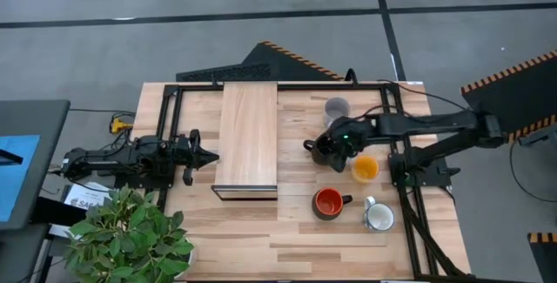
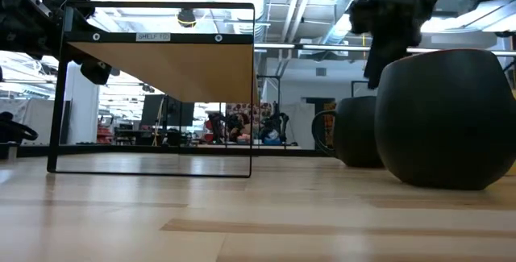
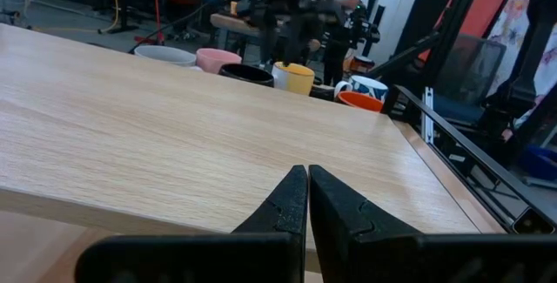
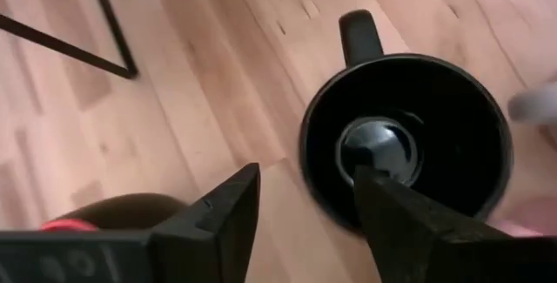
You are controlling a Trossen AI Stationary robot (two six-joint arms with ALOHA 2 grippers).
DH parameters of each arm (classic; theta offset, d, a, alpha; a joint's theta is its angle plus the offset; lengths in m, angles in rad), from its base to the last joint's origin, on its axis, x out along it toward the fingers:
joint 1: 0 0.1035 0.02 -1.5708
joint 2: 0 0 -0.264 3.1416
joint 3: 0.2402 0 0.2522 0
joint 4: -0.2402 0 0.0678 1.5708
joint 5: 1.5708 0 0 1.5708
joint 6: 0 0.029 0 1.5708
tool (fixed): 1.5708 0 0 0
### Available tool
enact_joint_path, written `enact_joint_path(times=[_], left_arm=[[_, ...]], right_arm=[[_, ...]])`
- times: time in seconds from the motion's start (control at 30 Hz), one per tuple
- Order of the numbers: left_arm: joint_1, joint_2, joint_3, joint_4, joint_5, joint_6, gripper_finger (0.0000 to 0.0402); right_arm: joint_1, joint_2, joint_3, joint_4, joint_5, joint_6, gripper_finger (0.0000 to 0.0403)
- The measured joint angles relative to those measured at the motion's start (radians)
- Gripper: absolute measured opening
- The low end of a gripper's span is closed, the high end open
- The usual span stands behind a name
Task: Place coffee mugs
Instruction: Put the black mug on the shelf
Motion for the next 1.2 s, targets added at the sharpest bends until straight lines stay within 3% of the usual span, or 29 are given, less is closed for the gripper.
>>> enact_joint_path(times=[0.23,0.5,0.6,0.7,0.77,0.8,1.07,1.2], left_arm=[[0.0,0.0,0.0,0.0,0.0,0.0,0.0],[0.0,0.0,0.0,0.0,0.0,0.0,0.0],[0.0,0.0,0.0,0.0,0.0,0.0,0.0],[0.0,0.0,0.0,0.0,0.0,0.0,0.0],[0.0,0.0,0.0,0.0,0.0,0.0,0.0],[0.0,0.0,0.0,0.0,0.0,0.0,0.0],[0.0,0.0,0.0,0.0,0.0,0.0,0.0],[0.0,0.0,0.0,0.0,0.0,0.0,0.0]], right_arm=[[-0.001,0.117,0.001,0.012,-0.021,-0.097,0.0228],[-0.001,0.232,0.001,0.047,-0.021,-0.143,0.0213],[-0.001,0.249,0.008,0.042,-0.021,-0.133,0.0179],[0.004,0.25,0.057,-0.013,-0.023,-0.132,0.0107],[0.011,0.25,0.107,-0.063,-0.033,-0.13,0.0046],[0.017,0.251,0.14,-0.099,-0.036,-0.15,0.0039],[0.05,0.25,0.599,-0.417,-0.095,-0.257,0.004],[0.01,0.31,0.876,-0.438,-0.081,-0.307,0.004]])
